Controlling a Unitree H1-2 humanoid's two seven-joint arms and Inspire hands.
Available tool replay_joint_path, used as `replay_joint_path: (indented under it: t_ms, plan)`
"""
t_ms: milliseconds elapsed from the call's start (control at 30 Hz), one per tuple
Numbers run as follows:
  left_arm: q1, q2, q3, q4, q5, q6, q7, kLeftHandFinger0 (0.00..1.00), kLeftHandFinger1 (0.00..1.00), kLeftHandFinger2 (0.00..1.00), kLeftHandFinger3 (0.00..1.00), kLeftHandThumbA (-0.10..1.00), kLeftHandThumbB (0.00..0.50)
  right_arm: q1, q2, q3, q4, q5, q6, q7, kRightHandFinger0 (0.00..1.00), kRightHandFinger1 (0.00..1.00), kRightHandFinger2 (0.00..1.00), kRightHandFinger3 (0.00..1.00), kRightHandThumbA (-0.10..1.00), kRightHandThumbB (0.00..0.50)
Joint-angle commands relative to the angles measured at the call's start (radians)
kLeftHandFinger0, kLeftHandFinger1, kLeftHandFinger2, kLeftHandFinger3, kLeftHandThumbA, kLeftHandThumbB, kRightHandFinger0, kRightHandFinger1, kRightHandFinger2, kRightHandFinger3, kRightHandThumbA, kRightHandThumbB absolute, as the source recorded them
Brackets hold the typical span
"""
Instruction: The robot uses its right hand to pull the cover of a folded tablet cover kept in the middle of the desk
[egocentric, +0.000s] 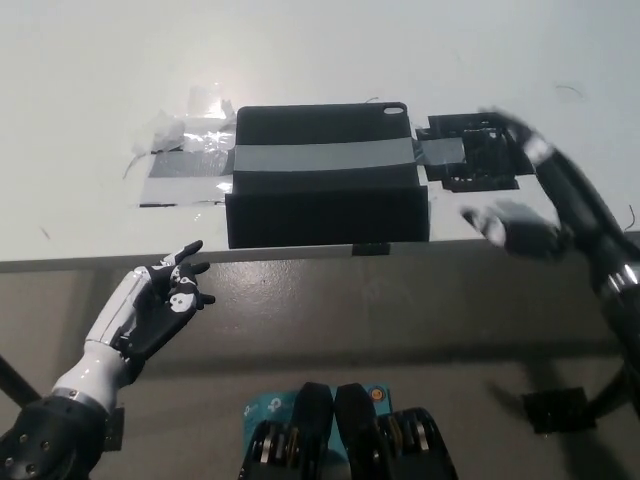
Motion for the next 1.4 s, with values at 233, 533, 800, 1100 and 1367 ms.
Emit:
replay_joint_path:
  t_ms: [233,533,800,1100,1367]
  plan:
    - [-0.009,0.008,0.003,-0.03,-0.009,0.01,-0.014,0.69,0.91,1.0,1.0,1.0,0.277,-0.309,0.096,0.194,0.284,-0.18,0.06,0.082,1.0,1.0,1.0,1.0,0.81,0.5]
    - [-0.009,0.006,0.004,-0.031,-0.003,0.007,-0.008,0.68,0.9,1.0,1.0,1.0,0.261,-0.404,0.127,0.299,0.498,-0.228,0.096,0.129,1.0,1.0,1.0,1.0,0.77,0.5]
    - [0.003,-0.002,0.008,-0.033,-0.015,0.009,-0.01,0.71,0.92,1.0,1.0,1.0,0.257,-0.376,0.144,0.39,0.558,-0.297,0.104,0.158,1.0,1.0,1.0,1.0,0.77,0.5]
    - [-0.03,0.014,0.001,-0.048,0.001,0.026,-0.013,0.71,0.93,1.0,1.0,1.0,0.246,-0.365,0.188,0.469,0.695,-0.355,0.075,0.128,1.0,1.0,1.0,1.0,0.71,0.5]
    - [-0.029,0.018,0.001,-0.06,0.005,0.041,-0.012,0.74,0.95,1.0,1.0,1.0,0.248,-0.336,0.18,0.479,0.744,-0.388,0.04,0.109,1.0,1.0,1.0,1.0,0.64,0.5]
